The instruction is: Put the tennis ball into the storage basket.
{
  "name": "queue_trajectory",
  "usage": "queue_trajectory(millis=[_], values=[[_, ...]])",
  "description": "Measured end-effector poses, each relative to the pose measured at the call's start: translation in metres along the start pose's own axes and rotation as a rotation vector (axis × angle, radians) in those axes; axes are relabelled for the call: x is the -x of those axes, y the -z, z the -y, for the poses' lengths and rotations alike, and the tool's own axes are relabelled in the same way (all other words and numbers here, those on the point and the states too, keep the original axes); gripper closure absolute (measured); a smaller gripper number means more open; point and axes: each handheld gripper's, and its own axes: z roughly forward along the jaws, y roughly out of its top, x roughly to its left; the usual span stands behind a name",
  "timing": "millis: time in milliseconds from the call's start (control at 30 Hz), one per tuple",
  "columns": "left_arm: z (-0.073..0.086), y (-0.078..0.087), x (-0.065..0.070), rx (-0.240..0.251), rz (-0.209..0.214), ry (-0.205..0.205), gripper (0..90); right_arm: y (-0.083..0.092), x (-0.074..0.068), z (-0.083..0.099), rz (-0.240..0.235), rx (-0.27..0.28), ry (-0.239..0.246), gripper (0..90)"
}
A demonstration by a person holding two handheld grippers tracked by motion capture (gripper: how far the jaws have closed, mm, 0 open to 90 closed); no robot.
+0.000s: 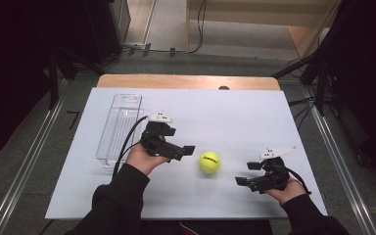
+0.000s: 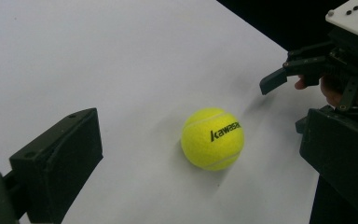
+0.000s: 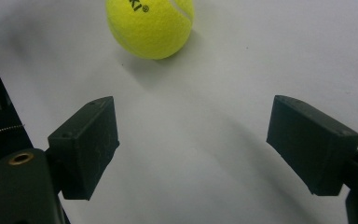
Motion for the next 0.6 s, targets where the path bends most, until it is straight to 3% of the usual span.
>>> queue_trajectory(millis=[600], values=[[-0.014, -0.028, 0.012, -0.016, 0.028, -0.048, 0.0, 0.000, 0.000, -0.001, 0.003, 0.003, 0.002, 14.6]])
